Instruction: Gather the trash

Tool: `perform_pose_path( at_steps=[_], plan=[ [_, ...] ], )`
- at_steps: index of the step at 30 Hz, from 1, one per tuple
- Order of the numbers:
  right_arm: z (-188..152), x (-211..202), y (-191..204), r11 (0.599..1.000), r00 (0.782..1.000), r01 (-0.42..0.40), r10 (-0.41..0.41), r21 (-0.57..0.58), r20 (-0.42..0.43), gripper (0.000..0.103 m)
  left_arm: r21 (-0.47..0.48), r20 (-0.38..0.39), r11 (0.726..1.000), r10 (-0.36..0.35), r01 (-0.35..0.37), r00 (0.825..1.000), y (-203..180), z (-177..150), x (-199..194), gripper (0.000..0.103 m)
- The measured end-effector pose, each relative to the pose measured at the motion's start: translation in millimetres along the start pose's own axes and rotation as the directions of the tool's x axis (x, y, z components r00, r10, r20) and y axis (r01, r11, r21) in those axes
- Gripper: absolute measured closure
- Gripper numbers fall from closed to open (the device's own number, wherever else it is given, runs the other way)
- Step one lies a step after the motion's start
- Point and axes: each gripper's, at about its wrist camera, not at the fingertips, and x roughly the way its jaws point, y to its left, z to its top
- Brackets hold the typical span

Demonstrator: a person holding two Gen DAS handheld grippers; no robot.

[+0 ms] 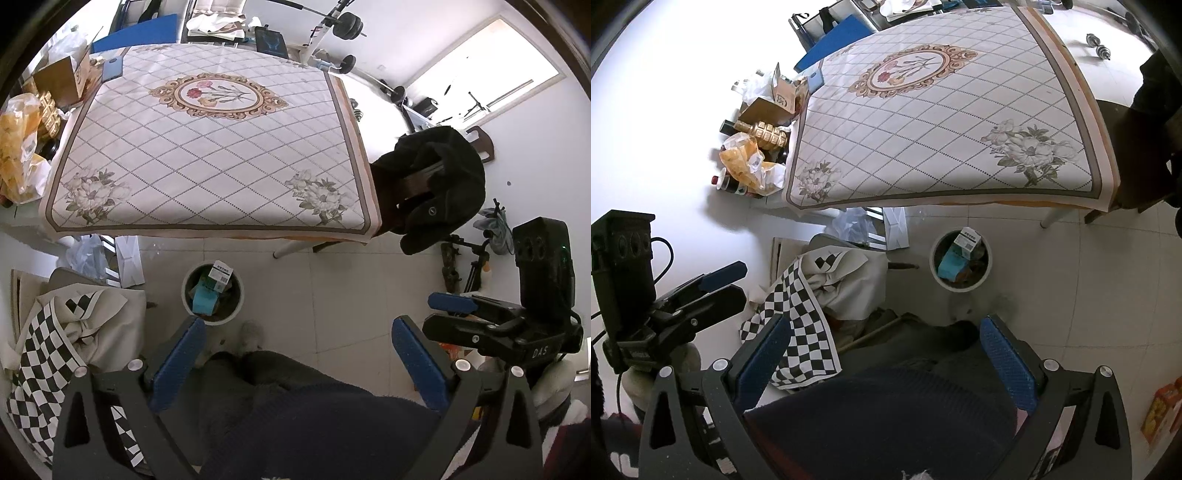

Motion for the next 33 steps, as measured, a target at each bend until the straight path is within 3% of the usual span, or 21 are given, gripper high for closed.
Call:
perform_pose_path(
  at_steps=[33],
  plan=[
    [-5.2,5.7,5.7,0.999,1.0,-0.012,0.012,0.051,0.001,0.0,-0.02,-0.006,1.0,-0.023,0.023,1.0,-4.5,2.1,1.3,0.0]
  ],
)
